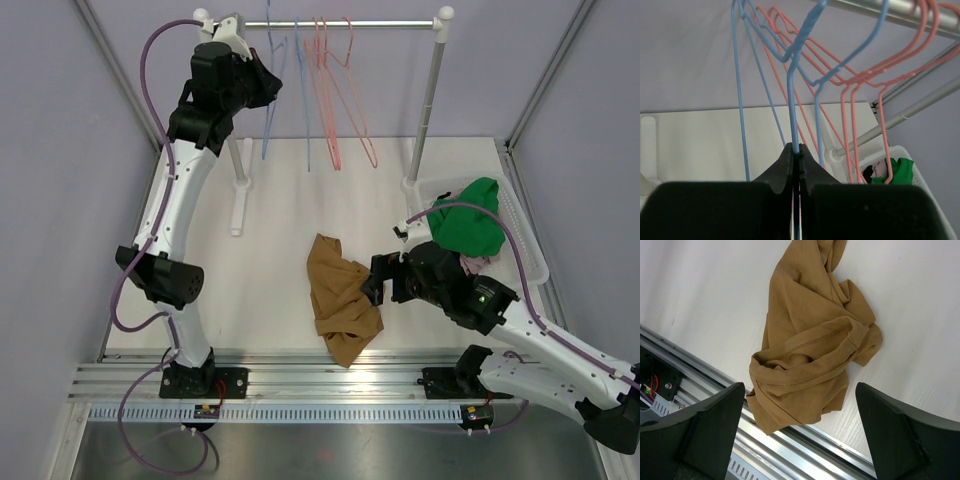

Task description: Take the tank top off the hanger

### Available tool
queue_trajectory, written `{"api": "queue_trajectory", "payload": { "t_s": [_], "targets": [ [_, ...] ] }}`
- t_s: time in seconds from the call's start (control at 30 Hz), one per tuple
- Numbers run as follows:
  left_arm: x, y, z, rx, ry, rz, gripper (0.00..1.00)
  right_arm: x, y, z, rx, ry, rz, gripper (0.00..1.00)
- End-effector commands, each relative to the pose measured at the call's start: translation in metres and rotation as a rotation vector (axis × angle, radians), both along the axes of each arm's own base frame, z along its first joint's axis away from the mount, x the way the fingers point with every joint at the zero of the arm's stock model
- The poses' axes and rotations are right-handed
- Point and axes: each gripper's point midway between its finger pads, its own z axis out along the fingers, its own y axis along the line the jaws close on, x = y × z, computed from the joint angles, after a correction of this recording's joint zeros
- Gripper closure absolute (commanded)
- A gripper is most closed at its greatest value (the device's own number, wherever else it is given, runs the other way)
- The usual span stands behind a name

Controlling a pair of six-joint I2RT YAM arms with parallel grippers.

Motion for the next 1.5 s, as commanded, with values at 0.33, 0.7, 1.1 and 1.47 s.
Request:
{"api": "queue_trajectory", "payload": {
  "t_s": [0.33, 0.7, 1.1, 1.47],
  "targets": [
    [-0.009, -0.009, 0.022, -0.039, -0.077, -0.092, 0.74, 0.015, 0.012, -0.004, -0.012, -0.035, -0.001, 0.0],
    [-0.065, 0.059, 0.032, 0.062, -0.056, 0.163, 0.01, 0.032, 0.045, -0.063, -0.195, 0.127, 0.068, 0.01],
    [-0.233, 0.136, 0.016, 0.049, -0.163, 0.297, 0.01, 0.036, 0.074, -0.142, -0.364, 0.251, 0.118, 0.01],
    [-0.279, 0.162, -0.096, 0.247, -0.03, 0.31, 0.01, 0.026, 0.077, -0.188, -0.514, 0.291, 0.122, 0.52]
  ]
}}
